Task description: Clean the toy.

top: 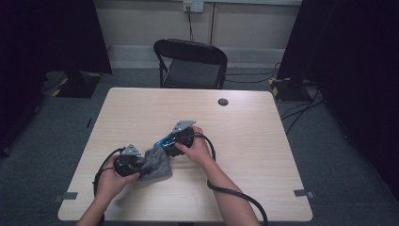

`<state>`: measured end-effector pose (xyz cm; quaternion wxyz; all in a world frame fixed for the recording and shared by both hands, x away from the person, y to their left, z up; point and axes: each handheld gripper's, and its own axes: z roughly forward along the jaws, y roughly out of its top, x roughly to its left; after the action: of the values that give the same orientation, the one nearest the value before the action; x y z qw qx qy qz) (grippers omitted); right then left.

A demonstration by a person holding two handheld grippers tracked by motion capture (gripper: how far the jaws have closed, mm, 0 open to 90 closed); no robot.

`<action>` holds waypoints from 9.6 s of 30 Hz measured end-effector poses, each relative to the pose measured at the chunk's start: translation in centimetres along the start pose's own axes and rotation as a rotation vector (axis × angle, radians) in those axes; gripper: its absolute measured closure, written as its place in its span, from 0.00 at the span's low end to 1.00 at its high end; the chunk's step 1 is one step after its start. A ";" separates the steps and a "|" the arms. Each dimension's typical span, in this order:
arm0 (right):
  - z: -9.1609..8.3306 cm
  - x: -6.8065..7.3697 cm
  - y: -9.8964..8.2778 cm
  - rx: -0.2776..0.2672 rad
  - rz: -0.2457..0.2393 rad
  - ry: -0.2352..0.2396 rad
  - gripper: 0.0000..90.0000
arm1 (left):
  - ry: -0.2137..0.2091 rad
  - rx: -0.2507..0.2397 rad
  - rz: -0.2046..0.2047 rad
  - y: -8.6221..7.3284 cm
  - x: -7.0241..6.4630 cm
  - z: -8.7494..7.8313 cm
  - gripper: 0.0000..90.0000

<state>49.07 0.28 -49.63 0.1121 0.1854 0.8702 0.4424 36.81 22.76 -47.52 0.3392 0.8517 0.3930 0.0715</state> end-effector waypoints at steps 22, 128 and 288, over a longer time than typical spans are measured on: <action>0.0 0.0 0.1 0.005 -0.002 0.003 0.11 | -0.071 -0.038 0.046 0.7 -1.4 -1.1 0.78; -0.1 -0.1 -0.2 -0.010 0.000 0.000 0.11 | -0.159 0.011 0.046 1.4 -0.9 0.9 0.77; -0.1 -0.1 -0.5 -0.038 0.001 0.005 0.11 | 0.109 -0.176 0.010 -2.9 6.0 -6.1 0.42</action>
<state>49.04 -0.15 -49.99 0.1133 0.1823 0.8618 0.4595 36.71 31.56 -45.53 0.3904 0.8155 0.3987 0.1536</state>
